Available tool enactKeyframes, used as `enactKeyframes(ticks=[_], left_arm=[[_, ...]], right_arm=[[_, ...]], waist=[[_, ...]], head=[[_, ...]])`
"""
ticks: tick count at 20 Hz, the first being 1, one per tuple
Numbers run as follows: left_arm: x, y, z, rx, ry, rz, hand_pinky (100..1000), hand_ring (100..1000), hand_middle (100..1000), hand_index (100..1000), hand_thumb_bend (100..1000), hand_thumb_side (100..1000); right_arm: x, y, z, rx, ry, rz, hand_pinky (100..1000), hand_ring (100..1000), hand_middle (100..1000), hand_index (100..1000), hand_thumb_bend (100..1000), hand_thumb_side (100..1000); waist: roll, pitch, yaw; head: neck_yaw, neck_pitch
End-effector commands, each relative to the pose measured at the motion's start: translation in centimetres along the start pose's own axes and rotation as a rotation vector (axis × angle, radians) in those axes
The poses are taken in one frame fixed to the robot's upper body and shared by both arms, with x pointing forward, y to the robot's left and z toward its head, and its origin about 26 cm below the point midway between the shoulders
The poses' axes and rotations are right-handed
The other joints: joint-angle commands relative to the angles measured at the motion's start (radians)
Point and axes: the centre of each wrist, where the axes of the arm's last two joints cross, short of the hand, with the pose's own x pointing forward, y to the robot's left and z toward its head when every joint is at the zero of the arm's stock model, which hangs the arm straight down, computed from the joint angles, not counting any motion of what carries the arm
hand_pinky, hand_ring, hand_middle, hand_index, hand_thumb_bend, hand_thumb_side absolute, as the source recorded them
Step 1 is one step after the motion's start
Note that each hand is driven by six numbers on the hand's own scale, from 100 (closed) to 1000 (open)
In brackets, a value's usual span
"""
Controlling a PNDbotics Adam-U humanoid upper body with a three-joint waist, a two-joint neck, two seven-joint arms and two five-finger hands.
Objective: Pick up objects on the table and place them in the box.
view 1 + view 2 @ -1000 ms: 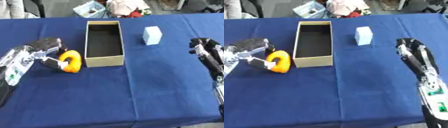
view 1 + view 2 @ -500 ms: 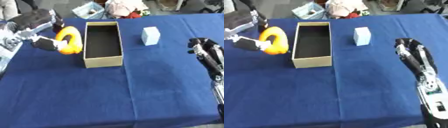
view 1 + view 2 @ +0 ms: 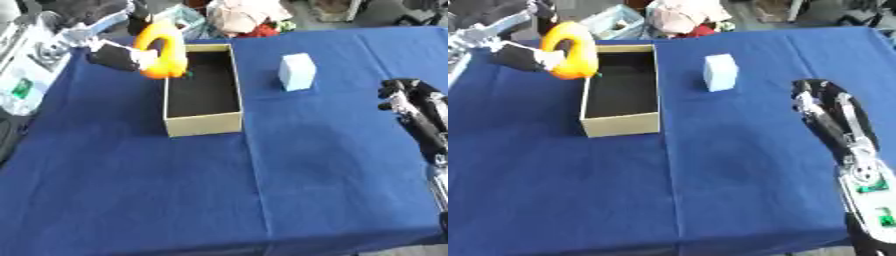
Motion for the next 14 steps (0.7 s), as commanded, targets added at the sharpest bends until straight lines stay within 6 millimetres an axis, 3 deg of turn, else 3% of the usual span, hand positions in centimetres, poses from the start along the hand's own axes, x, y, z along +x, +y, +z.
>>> enactKeyframes(ticks=[1, 11, 14], left_arm=[[-0.3, -0.4, -1.4, 0.032, 0.024, -0.044, 676, 487, 412, 491, 100, 455], [-0.6, -6.2, -3.0, -0.006, 0.095, -0.073, 712, 560, 476, 571, 100, 497], [-0.7, -6.9, -2.9, -0.02, 0.1, -0.082, 727, 578, 500, 646, 180, 521]], right_arm=[[0.8, -0.1, -0.6, 0.016, -0.033, -0.002, 643, 776, 541, 703, 100, 582], [1.4, 0.3, -0.8, 0.034, -0.058, -0.014, 643, 776, 542, 703, 100, 573], [1.5, 0.2, -0.8, 0.034, -0.062, -0.012, 644, 776, 542, 703, 100, 570]], waist=[[-0.003, -0.012, -0.009], [-0.005, -0.007, -0.043], [-0.005, -0.007, -0.044]], head=[[0.013, -0.001], [0.025, 0.001], [0.025, 0.003]])
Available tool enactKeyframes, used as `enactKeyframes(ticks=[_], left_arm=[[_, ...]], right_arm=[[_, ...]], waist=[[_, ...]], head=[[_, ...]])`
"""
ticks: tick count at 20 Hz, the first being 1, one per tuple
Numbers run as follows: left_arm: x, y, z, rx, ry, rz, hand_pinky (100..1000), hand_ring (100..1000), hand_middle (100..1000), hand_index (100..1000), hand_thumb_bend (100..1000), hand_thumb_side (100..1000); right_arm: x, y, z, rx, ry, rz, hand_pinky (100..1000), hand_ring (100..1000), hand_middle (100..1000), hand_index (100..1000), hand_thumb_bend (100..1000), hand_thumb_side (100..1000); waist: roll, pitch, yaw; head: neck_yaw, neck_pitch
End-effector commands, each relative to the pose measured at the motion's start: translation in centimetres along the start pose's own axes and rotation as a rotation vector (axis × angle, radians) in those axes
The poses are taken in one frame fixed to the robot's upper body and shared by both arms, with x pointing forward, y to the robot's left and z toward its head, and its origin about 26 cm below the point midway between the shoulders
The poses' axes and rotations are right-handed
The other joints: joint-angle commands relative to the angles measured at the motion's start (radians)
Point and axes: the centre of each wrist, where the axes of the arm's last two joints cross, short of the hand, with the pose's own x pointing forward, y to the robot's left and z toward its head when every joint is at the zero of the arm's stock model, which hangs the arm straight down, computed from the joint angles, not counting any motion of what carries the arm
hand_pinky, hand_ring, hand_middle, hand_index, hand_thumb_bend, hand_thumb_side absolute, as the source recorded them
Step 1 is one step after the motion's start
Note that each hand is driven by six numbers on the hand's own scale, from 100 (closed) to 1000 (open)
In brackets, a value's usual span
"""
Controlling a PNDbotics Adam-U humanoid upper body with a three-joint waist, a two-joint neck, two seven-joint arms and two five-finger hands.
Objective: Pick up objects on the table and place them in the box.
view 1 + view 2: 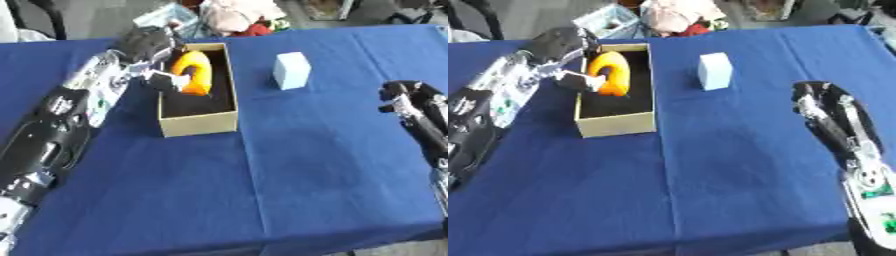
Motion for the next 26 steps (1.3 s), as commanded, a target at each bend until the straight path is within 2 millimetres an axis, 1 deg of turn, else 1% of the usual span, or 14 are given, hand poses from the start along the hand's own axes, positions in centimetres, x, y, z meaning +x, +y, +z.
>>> enactKeyframes(ticks=[1, 2, 3, 6, 9, 11, 15, 16, 19, 20, 22, 23, 24, 26], left_arm=[[-0.5, 0.7, 0.0, 0.02, 0.011, -0.026, 733, 587, 510, 716, 226, 532], [-0.6, 0.7, 0.2, 0.016, 0.009, -0.028, 741, 601, 535, 778, 305, 566], [-0.6, 0.9, 0.3, 0.015, 0.006, -0.025, 744, 608, 550, 792, 336, 584], [-0.8, 1.7, 1.0, 0.029, 0.001, 0.009, 764, 656, 644, 856, 409, 648], [-0.8, 3.1, 2.5, 0.082, -0.007, 0.091, 755, 656, 655, 859, 400, 661], [-0.6, 4.6, 3.9, 0.153, -0.016, 0.156, 740, 642, 643, 852, 367, 665], [0.0, 6.5, 7.9, 0.287, -0.015, 0.332, 714, 620, 622, 841, 327, 653], [0.2, 6.7, 9.0, 0.309, -0.009, 0.373, 707, 614, 617, 840, 291, 651], [0.7, 7.1, 11.1, 0.332, 0.0, 0.478, 703, 612, 617, 840, 296, 661], [0.9, 6.6, 11.8, 0.335, 0.013, 0.522, 689, 602, 608, 840, 259, 662], [1.2, 5.8, 13.3, 0.358, 0.037, 0.614, 687, 601, 606, 839, 254, 661], [1.4, 5.5, 13.8, 0.367, 0.047, 0.647, 681, 595, 601, 837, 235, 667], [1.6, 5.3, 14.2, 0.372, 0.053, 0.676, 681, 595, 601, 837, 235, 667], [2.1, 4.8, 14.9, 0.377, 0.058, 0.724, 681, 596, 604, 839, 222, 679]], right_arm=[[1.1, -0.5, -0.6, -0.001, -0.043, 0.012, 644, 776, 542, 703, 100, 568], [1.1, -0.7, -0.6, -0.002, -0.044, 0.016, 644, 776, 542, 703, 100, 562], [1.2, -0.8, -0.6, -0.004, -0.044, 0.022, 644, 776, 543, 704, 100, 558], [1.6, -1.6, -0.9, -0.007, -0.059, 0.051, 644, 775, 543, 704, 100, 522], [2.3, -2.7, -1.4, -0.006, -0.081, 0.103, 645, 774, 545, 706, 100, 484], [3.0, -3.8, -1.9, 0.004, -0.107, 0.161, 648, 774, 549, 710, 100, 437], [4.9, -6.5, -3.4, 0.02, -0.156, 0.292, 655, 773, 558, 718, 100, 351], [5.4, -7.3, -3.8, 0.023, -0.165, 0.329, 657, 773, 562, 721, 100, 326], [6.4, -8.8, -4.4, 0.032, -0.18, 0.404, 658, 773, 565, 725, 100, 316], [7.0, -9.4, -4.8, 0.04, -0.194, 0.442, 675, 784, 590, 745, 100, 278], [8.3, -10.8, -5.8, 0.064, -0.215, 0.524, 678, 787, 597, 750, 100, 275], [8.8, -11.4, -6.2, 0.079, -0.224, 0.557, 694, 812, 625, 777, 100, 281], [9.2, -11.8, -6.6, 0.093, -0.229, 0.584, 694, 812, 625, 777, 100, 281], [9.7, -12.7, -7.5, 0.129, -0.238, 0.64, 739, 876, 702, 834, 100, 327]], waist=[[-0.004, -0.013, 0.0], [-0.003, -0.013, 0.002], [-0.003, -0.013, 0.005], [-0.002, -0.014, 0.016], [-0.002, -0.013, 0.031], [-0.003, -0.012, 0.042], [-0.005, -0.01, 0.069], [-0.005, -0.01, 0.078], [-0.007, -0.009, 0.097], [-0.009, -0.008, 0.108], [-0.011, -0.008, 0.126], [-0.012, -0.008, 0.136], [-0.013, -0.008, 0.143], [-0.014, -0.009, 0.158]], head=[[0.001, 0.003], [-0.002, 0.004], [-0.005, 0.004], [-0.015, 0.003], [-0.027, 0.002], [-0.033, 0.003], [-0.052, 0.001], [-0.057, 0.002], [-0.067, 0.003], [-0.073, 0.002], [-0.082, 0.002], [-0.091, 0.004], [-0.098, 0.005], [-0.113, 0.006]])
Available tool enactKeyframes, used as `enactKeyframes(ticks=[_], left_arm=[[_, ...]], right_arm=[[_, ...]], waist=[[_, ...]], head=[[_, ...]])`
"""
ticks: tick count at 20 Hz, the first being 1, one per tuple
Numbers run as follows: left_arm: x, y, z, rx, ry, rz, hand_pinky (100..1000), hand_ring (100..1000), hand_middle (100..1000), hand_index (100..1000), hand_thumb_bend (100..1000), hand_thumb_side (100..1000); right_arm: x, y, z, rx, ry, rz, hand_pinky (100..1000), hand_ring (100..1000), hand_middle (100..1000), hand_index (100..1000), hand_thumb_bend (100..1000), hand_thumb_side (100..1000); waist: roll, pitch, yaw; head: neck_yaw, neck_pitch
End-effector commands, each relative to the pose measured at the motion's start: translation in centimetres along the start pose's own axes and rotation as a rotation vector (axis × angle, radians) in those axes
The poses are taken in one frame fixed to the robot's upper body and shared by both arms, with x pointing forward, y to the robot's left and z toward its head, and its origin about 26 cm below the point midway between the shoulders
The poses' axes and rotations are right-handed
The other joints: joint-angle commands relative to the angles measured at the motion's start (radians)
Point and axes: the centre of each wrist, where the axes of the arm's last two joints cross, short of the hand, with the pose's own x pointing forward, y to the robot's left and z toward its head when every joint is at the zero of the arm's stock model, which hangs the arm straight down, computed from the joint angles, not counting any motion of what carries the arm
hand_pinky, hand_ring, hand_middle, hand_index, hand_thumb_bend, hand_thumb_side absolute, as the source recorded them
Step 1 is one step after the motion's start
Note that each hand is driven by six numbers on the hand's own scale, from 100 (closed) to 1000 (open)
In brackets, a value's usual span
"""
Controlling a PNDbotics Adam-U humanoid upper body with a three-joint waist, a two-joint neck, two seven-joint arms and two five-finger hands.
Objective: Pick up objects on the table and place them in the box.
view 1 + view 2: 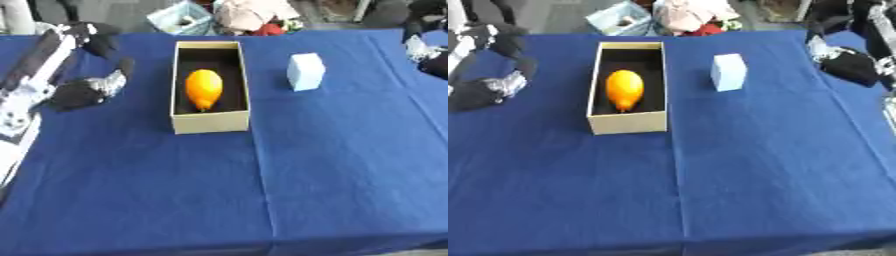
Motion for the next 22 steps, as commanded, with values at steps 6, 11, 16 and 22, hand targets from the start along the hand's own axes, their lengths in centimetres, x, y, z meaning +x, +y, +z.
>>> enactKeyframes(ticks=[6, 11, 16, 22], left_arm=[[0.9, 0.2, 1.3, 0.059, 0.006, 0.095, 680, 596, 604, 840, 200, 685], [0.8, -0.3, 1.5, 0.054, 0.015, 0.131, 676, 593, 601, 839, 178, 697], [0.9, -0.7, 1.6, 0.041, 0.011, 0.159, 677, 595, 604, 841, 162, 706], [1.4, -0.9, 1.5, 0.028, -0.013, 0.175, 677, 595, 605, 842, 154, 714]], right_arm=[[-2.3, -3.8, -2.0, 0.231, -0.008, 0.23, 827, 974, 819, 947, 100, 332], [-4.9, -4.0, -2.5, 0.373, 0.077, 0.317, 842, 989, 861, 983, 100, 397], [-7.0, -3.7, -2.4, 0.446, 0.163, 0.401, 847, 986, 891, 994, 100, 481], [-8.7, -2.8, -2.5, 0.469, 0.235, 0.475, 849, 981, 899, 995, 100, 495]], waist=[[-0.001, -0.016, 0.037], [-0.004, -0.016, 0.061], [-0.009, -0.012, 0.081], [-0.015, -0.005, 0.102]], head=[[-0.042, 0.006], [-0.065, 0.006], [-0.082, 0.006], [-0.099, 0.006]])
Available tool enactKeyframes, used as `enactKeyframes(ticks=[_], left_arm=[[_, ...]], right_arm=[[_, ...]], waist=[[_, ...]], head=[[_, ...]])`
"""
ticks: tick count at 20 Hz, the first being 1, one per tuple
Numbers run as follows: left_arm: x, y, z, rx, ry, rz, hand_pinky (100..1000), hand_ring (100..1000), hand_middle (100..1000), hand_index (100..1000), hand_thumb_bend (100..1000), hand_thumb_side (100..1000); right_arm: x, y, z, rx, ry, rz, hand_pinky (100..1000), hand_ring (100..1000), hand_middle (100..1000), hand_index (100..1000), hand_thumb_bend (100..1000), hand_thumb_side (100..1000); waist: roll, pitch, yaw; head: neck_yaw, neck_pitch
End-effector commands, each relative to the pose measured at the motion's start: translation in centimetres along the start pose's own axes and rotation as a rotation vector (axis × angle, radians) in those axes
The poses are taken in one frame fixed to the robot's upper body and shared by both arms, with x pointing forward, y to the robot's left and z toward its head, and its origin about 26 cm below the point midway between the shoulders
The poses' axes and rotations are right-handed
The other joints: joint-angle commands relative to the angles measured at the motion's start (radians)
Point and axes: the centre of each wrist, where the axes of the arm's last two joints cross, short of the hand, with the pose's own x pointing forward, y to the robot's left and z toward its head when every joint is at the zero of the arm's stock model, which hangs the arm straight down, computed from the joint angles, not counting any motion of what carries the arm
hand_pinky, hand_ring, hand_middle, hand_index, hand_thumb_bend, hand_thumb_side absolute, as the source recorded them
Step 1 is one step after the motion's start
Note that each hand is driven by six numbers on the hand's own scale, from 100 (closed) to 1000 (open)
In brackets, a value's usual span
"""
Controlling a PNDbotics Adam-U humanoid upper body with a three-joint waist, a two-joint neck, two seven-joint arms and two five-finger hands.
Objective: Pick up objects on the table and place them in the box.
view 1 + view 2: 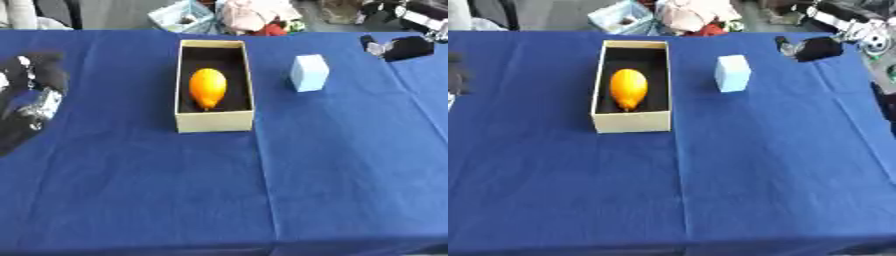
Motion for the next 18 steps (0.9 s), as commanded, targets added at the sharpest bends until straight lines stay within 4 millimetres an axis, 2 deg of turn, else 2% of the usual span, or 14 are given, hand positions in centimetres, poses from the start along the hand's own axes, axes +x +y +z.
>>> enactKeyframes(ticks=[1, 7, 12, 18], left_arm=[[0.9, 0.4, -0.2, -0.005, -0.038, -0.005, 677, 595, 605, 842, 153, 714], [1.3, 0.2, -0.4, -0.023, -0.057, 0.011, 675, 594, 603, 843, 147, 715], [1.5, 0.1, -0.6, -0.028, -0.069, 0.025, 674, 594, 603, 843, 146, 718], [1.6, 0.0, -0.6, -0.032, -0.073, 0.026, 674, 594, 603, 843, 141, 721]], right_arm=[[-0.7, -0.9, -0.1, -0.014, 0.044, 0.05, 848, 980, 898, 993, 100, 493], [-1.0, 0.3, -1.1, 0.012, 0.09, 0.07, 852, 980, 908, 992, 105, 518], [-0.9, 1.1, -1.8, 0.027, 0.112, 0.087, 865, 1000, 967, 1000, 142, 530], [-1.2, 2.2, -2.0, 0.082, 0.139, 0.156, 888, 1000, 1000, 1000, 260, 673]], waist=[[-0.002, -0.011, 0.008], [-0.008, -0.003, 0.037], [-0.011, 0.005, 0.055], [-0.014, 0.012, 0.069]], head=[[-0.012, 0.005], [-0.03, 0.005], [-0.04, 0.005], [-0.048, 0.005]])
